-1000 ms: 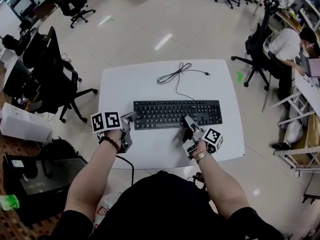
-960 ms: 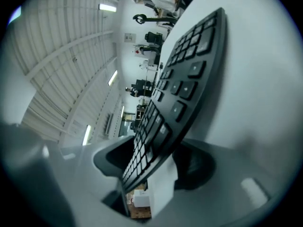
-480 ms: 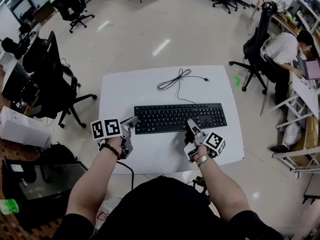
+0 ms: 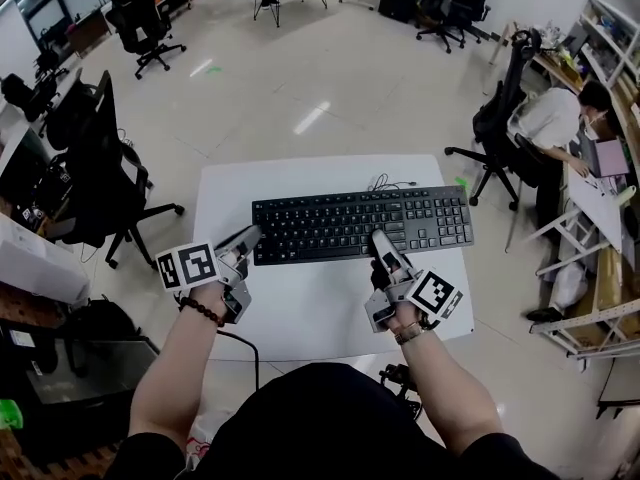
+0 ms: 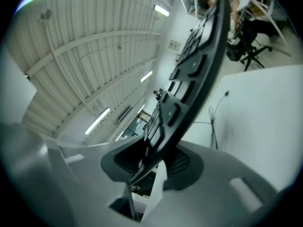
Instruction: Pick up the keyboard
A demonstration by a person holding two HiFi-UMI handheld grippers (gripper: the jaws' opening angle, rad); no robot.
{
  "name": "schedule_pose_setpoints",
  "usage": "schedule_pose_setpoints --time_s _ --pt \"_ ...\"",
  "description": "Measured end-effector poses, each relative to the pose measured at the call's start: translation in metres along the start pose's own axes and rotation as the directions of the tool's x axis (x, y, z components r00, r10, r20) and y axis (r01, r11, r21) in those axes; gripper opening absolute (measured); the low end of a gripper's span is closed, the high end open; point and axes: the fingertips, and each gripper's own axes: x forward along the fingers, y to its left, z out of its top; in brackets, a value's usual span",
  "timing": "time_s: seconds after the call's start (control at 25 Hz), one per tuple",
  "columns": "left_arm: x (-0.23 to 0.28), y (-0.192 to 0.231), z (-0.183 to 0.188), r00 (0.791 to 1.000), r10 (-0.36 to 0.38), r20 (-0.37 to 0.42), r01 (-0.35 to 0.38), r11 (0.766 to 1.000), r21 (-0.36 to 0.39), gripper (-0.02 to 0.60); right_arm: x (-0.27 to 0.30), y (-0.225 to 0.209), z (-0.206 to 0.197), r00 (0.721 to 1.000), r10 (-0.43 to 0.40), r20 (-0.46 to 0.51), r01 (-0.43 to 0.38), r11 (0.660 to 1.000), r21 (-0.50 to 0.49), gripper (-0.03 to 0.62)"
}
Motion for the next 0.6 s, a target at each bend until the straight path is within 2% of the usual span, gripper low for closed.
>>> schedule_pose_setpoints --time_s 0.28,0.6 --pt "-0.018 -0.032 0.028 0.993 -0.081 0.082 0.078 0.996 0.036 0.075 0.001 0.059 0.028 0.996 0.085 0.030 -0.079 0.984 -0.160 0.120" --pt "-0.035 -0.054 0.055 0.982 -0.129 0.140 0.119 0.990 0.077 0.075 0.001 0.102 0.044 0.990 0.133 0.054 -0.116 0.962 -0.249 0.121"
